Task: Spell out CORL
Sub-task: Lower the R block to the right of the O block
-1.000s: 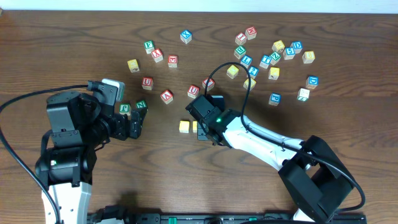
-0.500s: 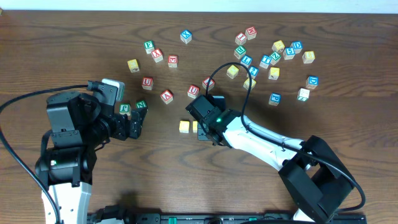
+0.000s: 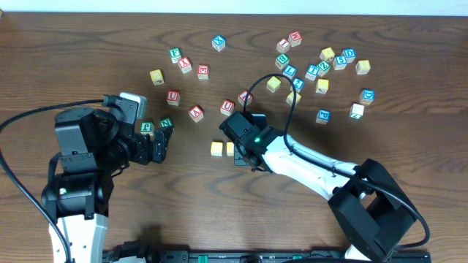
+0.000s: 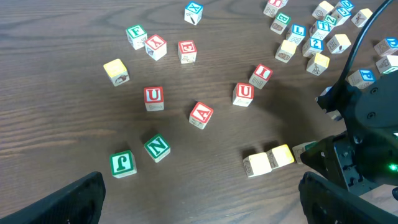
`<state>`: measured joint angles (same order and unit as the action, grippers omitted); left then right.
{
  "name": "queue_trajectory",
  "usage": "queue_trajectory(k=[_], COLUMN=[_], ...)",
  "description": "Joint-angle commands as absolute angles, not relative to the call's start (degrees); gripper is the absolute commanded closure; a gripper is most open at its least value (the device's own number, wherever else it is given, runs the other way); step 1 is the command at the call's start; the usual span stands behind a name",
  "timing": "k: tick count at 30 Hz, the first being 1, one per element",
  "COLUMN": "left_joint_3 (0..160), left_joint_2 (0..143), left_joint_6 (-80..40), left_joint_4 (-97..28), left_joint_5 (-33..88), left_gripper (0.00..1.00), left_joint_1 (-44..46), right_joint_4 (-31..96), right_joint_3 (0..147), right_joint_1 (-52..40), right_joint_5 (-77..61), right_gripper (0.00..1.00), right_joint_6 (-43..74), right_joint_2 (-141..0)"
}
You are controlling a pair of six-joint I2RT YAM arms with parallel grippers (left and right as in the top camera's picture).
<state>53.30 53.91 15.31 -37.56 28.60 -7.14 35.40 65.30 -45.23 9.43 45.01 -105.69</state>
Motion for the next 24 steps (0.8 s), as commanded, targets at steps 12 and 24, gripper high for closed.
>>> queue_trajectory(k=[12, 24], left_joint_3=[54.7, 54.7], left_joint_2=[53.9, 53.9], left_joint_6=[16.3, 16.3], left_joint_4=[-37.7, -37.7], left_joint_5=[29.4, 29.4], left_gripper=[0.02, 0.02], left_joint_1=[-7.3, -7.3], right_joint_4=[34.0, 32.7], right_joint_3=[66.4, 67.6], right_joint_1=[-44.5, -43.5], right_joint_5=[9.3, 9.0], right_gripper=[0.79, 0.79], right_joint_6=[46.7, 45.5], right_joint_2=[-107.1, -109.3])
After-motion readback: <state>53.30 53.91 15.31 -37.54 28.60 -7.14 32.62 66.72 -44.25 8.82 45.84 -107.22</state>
